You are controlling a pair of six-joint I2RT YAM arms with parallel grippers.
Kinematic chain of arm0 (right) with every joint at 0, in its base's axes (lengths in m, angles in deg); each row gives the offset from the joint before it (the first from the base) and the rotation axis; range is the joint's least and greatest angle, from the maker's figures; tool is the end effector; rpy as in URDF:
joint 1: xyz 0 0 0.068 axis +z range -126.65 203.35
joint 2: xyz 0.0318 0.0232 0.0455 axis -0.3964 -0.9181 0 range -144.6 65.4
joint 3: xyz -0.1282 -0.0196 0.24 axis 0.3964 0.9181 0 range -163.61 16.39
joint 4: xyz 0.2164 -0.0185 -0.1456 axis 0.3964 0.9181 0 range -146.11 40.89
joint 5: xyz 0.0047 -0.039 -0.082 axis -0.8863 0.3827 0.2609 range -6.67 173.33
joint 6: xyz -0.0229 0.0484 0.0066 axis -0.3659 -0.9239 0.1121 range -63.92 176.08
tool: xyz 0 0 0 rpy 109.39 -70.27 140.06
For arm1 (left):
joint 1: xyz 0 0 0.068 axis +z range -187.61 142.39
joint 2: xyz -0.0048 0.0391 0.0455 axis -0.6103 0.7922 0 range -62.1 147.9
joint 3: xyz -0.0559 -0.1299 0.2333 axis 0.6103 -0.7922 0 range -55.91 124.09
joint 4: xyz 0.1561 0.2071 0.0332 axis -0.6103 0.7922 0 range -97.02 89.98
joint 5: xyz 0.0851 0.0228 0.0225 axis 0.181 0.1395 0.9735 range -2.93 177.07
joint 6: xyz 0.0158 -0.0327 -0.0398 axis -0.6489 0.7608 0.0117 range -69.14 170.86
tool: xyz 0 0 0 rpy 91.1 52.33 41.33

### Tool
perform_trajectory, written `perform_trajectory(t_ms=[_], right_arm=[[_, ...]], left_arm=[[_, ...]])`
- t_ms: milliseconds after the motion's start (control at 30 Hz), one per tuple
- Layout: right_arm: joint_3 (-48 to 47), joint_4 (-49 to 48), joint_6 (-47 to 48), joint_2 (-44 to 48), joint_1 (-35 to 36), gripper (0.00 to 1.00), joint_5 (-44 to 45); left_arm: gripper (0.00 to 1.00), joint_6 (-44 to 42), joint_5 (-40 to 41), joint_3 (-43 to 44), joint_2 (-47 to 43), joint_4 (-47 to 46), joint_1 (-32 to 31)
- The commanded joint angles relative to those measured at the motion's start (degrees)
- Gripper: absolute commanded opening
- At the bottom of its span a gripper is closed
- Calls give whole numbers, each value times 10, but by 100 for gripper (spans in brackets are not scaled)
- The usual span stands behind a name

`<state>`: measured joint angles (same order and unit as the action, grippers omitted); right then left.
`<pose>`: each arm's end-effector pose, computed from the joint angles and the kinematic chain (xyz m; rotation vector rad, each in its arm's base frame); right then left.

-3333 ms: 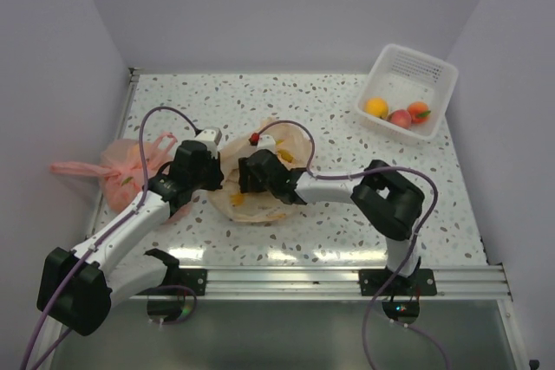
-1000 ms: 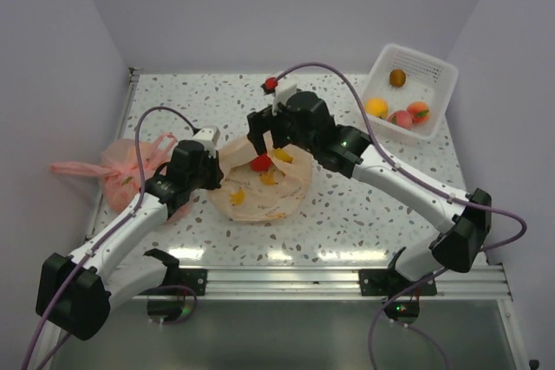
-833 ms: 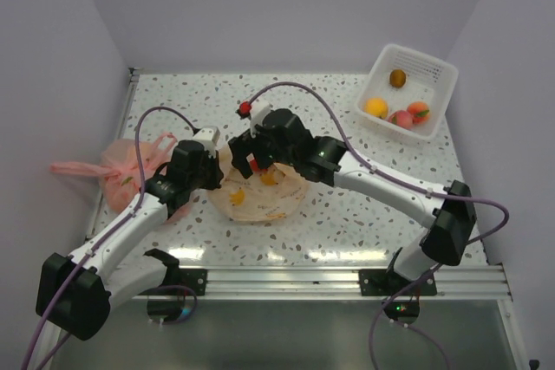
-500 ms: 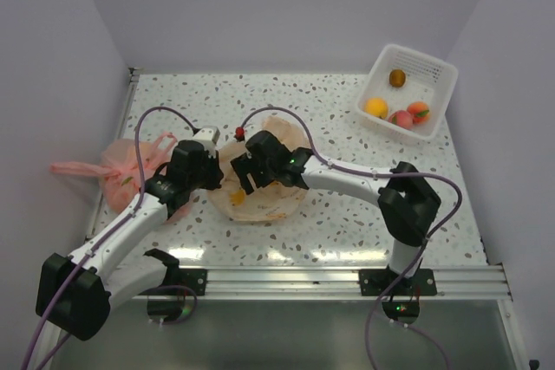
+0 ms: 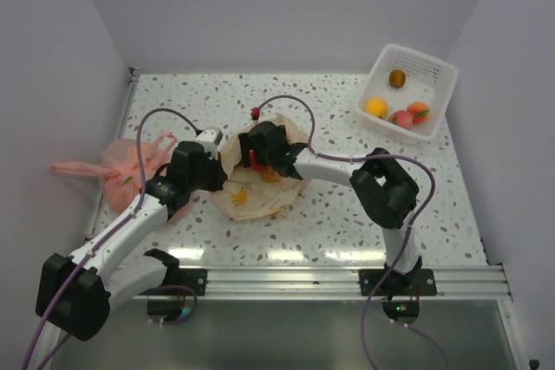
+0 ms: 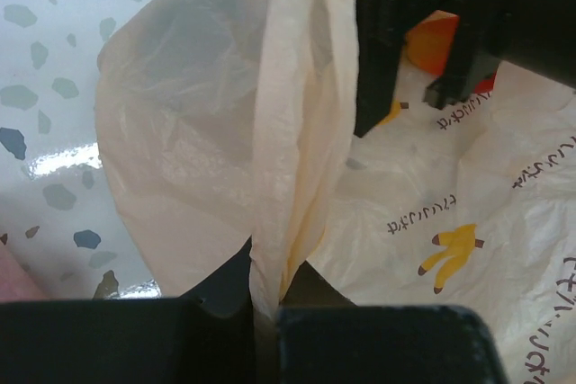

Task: Untie the knot of the plastic bag and take out the fruit

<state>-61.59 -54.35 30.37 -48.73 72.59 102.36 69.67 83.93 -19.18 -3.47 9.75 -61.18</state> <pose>0.3000 0.3302 0.1921 -0.2728 2.1974 0.3627 0.1990 -0.0888 0.2347 0.1249 2.2818 -0.4553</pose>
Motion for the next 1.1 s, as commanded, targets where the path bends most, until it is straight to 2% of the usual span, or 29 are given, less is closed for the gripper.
perform_trajectory(t_ms=[0, 133, 233, 367, 400, 500, 533, 600, 767, 867, 967, 1067], right_arm=[[-43, -58, 4, -32, 4, 92, 40], [-72, -55, 14, -66, 1, 91, 41], [-71, -50, 12, -77, -2, 84, 37], [-34, -64, 11, -51, -2, 64, 25], [-24, -68, 11, -43, -2, 55, 22], [24, -78, 19, -1, -1, 41, -1], [46, -80, 22, 13, -1, 34, -12], [62, -77, 40, 51, 0, 28, -58], [86, -41, 101, 142, 14, 20, -134], [85, -19, 125, 177, 15, 19, -214], [60, 6, 142, 205, 15, 19, -308], [31, 40, 147, 225, 15, 18, -344]], left_arm=[[0, -11, -33, -5, -9, -36, 5], [0, -13, -37, -6, -8, -38, 5], [0, -12, -36, -6, -8, -37, 5], [0, -12, -30, -5, -8, -36, 5], [0, -12, -28, -5, -8, -36, 5], [0, -11, -22, -4, -7, -34, 4], [0, -11, -21, -4, -7, -32, 5], [0, -11, -14, -3, -7, -32, 5], [0, -11, -7, -3, -5, -30, 5], [0, -11, -5, -2, -2, -27, 5], [0, -11, -2, -2, 1, -25, 5], [0, -10, 1, -2, 0, -24, 5]])
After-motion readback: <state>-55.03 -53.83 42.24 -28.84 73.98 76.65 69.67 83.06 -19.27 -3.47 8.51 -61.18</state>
